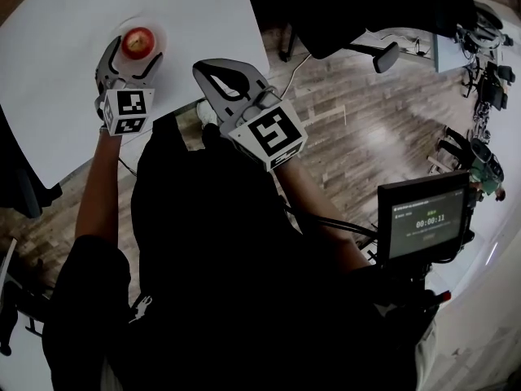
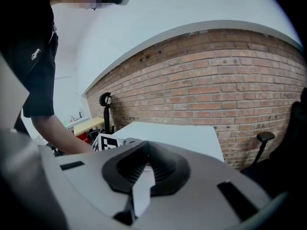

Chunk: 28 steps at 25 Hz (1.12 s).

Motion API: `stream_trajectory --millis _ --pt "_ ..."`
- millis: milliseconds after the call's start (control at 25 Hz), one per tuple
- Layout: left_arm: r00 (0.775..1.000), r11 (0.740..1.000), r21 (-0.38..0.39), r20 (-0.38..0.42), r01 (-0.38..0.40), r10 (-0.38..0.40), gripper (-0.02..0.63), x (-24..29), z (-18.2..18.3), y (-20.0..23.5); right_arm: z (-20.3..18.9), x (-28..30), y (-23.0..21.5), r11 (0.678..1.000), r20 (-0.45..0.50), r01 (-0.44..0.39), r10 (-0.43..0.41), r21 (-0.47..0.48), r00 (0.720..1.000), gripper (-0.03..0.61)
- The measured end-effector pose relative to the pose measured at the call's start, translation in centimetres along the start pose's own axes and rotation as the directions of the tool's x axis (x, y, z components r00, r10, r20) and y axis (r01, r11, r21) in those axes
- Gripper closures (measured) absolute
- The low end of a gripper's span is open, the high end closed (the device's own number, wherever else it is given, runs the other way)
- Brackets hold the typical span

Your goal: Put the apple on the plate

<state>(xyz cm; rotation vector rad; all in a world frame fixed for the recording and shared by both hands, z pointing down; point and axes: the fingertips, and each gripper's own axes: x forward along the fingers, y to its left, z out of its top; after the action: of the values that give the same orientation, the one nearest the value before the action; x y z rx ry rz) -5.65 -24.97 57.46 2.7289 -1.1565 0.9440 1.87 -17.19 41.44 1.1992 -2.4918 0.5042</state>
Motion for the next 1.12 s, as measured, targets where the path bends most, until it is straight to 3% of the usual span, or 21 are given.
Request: stream_trajectory --millis 360,560,760,1120 --pt "0.997 0.998 -0.025 0.048 -0.06 0.061 0.196 -3.6 3.6 -1.5 0.7 -3.0 0.9 0.998 0.06 -0.045 0.047 -0.038 0.997 0.575" --pt "0.992 0.994 -0.052 0.071 -0.097 0.101 0.269 -5.9 5.3 -1.8 1.5 -3.5 1.7 0.995 0.093 -0.076 0.082 -0.063 0.992 0.575" --pt "0.979 0.981 -0.114 0.106 -0.16 0.172 0.411 -8.5 7.3 -1.3 2.4 -3.4 2.4 0.988 0.118 -0.116 0.127 -0.097 0.985 0.575" --pt "0.947 0.953 -0.19 0.175 -0.234 0.268 0.491 -13.7 9.9 -1.1 3.7 -3.6 4.4 0.97 0.155 -0.188 0.211 -0.154 0.965 0.575"
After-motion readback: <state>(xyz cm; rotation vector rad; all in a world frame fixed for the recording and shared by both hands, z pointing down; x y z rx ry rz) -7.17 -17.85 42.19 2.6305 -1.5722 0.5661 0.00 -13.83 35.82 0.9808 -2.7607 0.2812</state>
